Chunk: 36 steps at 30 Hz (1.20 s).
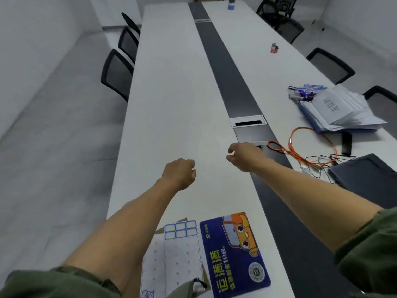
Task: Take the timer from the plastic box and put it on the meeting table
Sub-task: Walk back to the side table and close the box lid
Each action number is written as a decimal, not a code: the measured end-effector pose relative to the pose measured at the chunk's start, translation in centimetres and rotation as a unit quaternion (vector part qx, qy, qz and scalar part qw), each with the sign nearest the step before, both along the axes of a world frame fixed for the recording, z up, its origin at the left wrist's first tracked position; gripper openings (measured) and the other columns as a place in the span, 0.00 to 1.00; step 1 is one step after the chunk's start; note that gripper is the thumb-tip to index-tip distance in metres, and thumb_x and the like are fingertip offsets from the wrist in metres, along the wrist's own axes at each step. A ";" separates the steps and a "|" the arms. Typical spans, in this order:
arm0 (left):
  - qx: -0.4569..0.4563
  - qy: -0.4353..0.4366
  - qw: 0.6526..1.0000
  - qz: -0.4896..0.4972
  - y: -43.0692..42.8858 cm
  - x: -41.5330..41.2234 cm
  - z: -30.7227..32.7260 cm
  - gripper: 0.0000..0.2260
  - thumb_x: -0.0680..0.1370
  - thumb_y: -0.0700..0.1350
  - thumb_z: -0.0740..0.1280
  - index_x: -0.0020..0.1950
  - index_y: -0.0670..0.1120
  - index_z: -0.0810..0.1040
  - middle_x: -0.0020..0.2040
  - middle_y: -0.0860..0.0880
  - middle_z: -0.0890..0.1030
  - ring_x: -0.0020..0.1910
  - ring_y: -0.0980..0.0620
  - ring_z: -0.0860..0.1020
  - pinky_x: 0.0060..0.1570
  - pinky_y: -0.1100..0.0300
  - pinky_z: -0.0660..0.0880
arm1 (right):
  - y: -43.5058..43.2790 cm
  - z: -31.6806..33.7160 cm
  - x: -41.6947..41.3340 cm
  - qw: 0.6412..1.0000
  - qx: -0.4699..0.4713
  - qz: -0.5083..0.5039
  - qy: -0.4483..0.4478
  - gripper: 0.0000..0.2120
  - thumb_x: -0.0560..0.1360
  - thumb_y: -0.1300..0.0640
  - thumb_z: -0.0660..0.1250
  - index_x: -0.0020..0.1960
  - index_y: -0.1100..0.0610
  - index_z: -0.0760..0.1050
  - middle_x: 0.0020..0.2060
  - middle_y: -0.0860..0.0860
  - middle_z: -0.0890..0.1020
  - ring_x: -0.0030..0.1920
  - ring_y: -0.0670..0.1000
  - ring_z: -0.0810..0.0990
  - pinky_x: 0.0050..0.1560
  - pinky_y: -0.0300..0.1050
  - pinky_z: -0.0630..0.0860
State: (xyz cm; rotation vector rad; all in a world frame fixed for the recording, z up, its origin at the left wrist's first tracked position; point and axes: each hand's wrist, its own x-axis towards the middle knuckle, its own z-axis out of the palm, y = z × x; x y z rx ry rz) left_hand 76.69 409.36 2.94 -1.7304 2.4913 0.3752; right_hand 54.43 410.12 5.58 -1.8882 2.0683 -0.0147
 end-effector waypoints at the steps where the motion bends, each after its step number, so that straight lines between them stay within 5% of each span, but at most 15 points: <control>1: -0.010 0.003 1.000 0.009 1.0 1.2 1.1 0.14 0.80 0.48 0.57 0.59 0.44 0.76 0.53 0.44 0.81 0.51 0.43 0.79 0.46 0.54 0.71 | 0.4 0.6 1.3 1.000 -0.009 0.018 0.004 0.17 0.78 0.48 0.60 0.64 0.53 0.74 0.57 0.54 0.81 0.56 0.57 0.79 0.49 0.48 0.73; 10: -0.069 0.020 0.979 0.190 10.7 13.7 8.7 0.14 0.79 0.49 0.58 0.61 0.46 0.76 0.57 0.44 0.80 0.53 0.42 0.78 0.47 0.52 0.74 | 2.5 5.8 15.0 0.974 -0.088 0.208 -0.003 0.16 0.77 0.49 0.61 0.62 0.52 0.76 0.57 0.52 0.81 0.56 0.57 0.79 0.50 0.46 0.71; 23: -0.091 -0.045 0.862 0.497 36.2 34.4 12.7 0.13 0.80 0.49 0.59 0.58 0.46 0.78 0.56 0.44 0.81 0.52 0.42 0.79 0.49 0.52 0.76 | 15.8 8.5 42.6 0.842 -0.114 0.525 -0.042 0.15 0.77 0.48 0.61 0.61 0.51 0.77 0.56 0.54 0.82 0.55 0.59 0.79 0.52 0.48 0.74; 29: -0.081 -0.052 0.804 0.587 45.8 43.3 12.4 0.12 0.79 0.49 0.59 0.53 0.45 0.78 0.51 0.45 0.82 0.48 0.44 0.79 0.45 0.53 0.76 | 22.4 8.9 55.2 0.780 -0.123 0.612 -0.043 0.16 0.77 0.48 0.60 0.61 0.51 0.76 0.55 0.53 0.82 0.55 0.58 0.79 0.51 0.48 0.73; 36: -0.089 -0.072 0.779 0.617 52.6 56.1 12.7 0.13 0.79 0.49 0.59 0.55 0.45 0.79 0.53 0.44 0.81 0.50 0.42 0.79 0.45 0.53 0.75 | 27.6 10.2 71.2 0.757 -0.153 0.633 -0.050 0.16 0.77 0.49 0.60 0.62 0.52 0.76 0.54 0.52 0.82 0.55 0.57 0.79 0.51 0.49 0.74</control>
